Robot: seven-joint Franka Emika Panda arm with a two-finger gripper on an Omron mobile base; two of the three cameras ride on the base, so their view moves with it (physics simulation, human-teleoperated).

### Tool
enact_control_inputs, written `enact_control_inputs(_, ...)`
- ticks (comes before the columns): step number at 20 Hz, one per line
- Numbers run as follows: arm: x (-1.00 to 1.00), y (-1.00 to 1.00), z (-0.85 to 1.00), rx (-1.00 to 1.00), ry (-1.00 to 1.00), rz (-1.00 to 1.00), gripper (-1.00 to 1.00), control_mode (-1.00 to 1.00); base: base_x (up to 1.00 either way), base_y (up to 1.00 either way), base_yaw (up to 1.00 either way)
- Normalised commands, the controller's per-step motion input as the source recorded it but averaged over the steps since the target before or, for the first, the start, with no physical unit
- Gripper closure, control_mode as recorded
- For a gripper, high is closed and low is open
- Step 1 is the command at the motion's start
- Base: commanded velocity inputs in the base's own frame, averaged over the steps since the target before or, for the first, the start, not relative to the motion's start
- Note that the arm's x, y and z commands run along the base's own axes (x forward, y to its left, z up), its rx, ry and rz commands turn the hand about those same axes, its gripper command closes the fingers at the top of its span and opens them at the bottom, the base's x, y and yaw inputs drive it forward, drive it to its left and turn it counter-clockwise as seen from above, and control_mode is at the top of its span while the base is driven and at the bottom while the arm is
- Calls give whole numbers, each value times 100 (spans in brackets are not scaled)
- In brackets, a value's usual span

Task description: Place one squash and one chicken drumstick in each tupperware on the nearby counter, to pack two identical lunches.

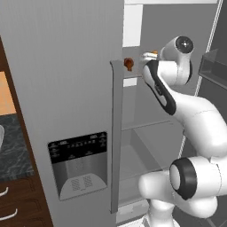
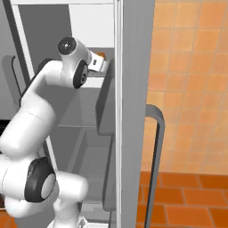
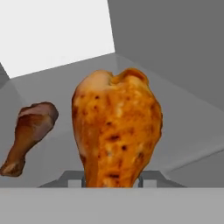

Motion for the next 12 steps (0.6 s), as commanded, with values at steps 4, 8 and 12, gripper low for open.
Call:
enact_control_inputs(4,-100,0,14,4,15,-3,100,-100,0,0,0)
enact_control_inputs(8,-100,0,-77,0,38,0,100,-100,0,0,0)
enact_control_inputs(12,-100,0,-100,0,39,0,100,-100,0,0,0)
